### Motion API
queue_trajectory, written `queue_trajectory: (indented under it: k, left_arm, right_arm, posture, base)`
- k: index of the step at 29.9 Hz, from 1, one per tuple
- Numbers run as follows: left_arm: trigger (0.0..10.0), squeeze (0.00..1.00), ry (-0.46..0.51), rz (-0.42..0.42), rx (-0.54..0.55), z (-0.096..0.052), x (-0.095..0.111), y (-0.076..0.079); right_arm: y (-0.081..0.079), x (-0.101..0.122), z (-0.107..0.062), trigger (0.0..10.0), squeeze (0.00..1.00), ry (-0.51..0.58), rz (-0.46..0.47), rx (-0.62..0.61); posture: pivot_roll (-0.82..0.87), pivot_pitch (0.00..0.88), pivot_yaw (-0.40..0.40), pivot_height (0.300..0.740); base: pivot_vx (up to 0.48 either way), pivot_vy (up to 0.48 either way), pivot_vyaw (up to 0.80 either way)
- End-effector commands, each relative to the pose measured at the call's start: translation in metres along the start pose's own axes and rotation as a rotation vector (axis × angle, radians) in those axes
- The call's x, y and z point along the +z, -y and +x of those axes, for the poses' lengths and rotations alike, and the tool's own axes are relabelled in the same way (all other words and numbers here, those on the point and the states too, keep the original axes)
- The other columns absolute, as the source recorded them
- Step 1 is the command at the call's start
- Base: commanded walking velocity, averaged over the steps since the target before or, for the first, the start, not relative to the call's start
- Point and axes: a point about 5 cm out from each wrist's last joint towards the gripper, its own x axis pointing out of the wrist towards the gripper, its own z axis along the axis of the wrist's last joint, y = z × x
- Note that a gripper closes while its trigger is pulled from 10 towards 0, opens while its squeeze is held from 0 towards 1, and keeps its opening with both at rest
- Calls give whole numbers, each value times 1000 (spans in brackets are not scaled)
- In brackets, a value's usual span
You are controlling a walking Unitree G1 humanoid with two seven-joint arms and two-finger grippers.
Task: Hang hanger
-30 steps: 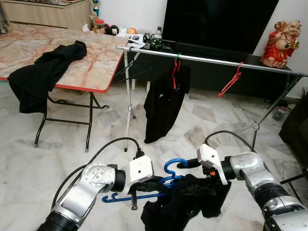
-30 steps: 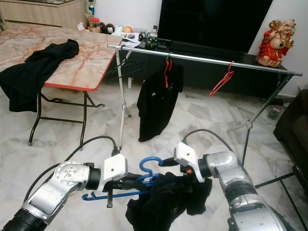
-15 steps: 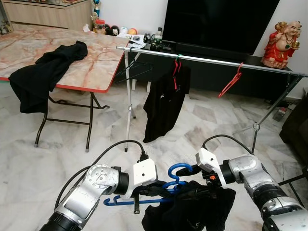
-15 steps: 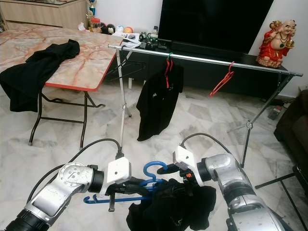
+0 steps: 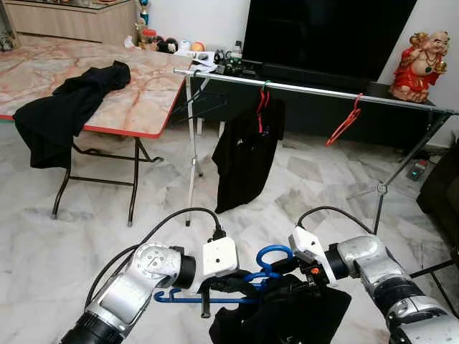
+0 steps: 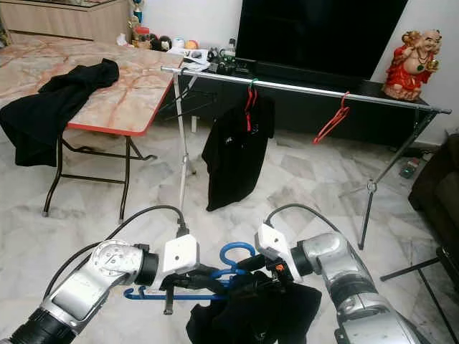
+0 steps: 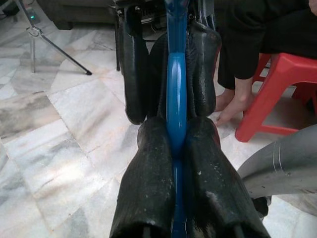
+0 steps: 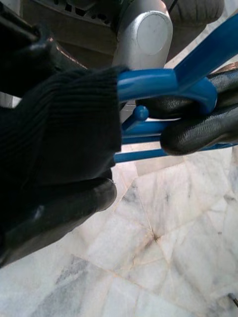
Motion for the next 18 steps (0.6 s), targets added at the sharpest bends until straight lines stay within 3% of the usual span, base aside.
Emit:
queue_trajectory:
  k: [1,18]
  left_arm:
    - [10000,0,92,93,18,2,28,-9]
    - [10000,0,44,110,41,0,29,-14]
  right_arm:
    - [-4,-7,6,0,0,-27,23,41]
    - [-4,-7,8,0,0,-36,18,37]
  posture:
    - [168,0,-150,740]
    - [167,0,-151,740]
  base:
    - [0,0,0]
    - [0,0,0]
